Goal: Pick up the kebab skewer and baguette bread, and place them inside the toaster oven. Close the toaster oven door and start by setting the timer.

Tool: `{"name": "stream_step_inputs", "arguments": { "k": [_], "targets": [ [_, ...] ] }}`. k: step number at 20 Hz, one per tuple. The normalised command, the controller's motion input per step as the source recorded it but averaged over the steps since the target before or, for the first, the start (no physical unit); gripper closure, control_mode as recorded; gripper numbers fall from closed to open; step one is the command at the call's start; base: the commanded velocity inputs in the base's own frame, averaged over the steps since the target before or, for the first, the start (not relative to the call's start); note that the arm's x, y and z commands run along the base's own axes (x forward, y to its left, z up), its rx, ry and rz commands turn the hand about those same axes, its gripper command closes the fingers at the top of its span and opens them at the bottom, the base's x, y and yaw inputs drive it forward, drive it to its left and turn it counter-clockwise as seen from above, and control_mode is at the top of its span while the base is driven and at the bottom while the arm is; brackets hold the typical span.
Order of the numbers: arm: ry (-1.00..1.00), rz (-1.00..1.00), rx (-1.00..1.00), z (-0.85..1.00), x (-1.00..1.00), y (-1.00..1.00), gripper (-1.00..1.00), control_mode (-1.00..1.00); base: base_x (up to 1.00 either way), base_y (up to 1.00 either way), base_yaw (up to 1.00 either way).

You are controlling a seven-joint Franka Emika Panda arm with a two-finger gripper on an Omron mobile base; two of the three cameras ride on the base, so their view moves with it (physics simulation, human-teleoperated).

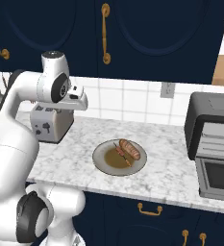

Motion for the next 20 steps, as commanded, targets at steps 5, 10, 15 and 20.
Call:
{"name": "stream_step_inputs", "arguments": {
  "k": [5,10,15,20],
  "targets": [
    [0.0,0.0,0.0,0.0,0.0,0.0,-1.0,1.0,0.0,0.0,0.0],
    [0.0,0.0,0.0,0.0,0.0,0.0,-1.0,1.0,0.0,0.0,0.0],
    [0.0,0.0,0.0,0.0,0.0,0.0,-1.0,1.0,0.0,-0.35,0.0],
    [0.0,0.0,0.0,0.0,0.0,0.0,-1.0,1.0,0.0,-0.98,0.0]
  ]
}}
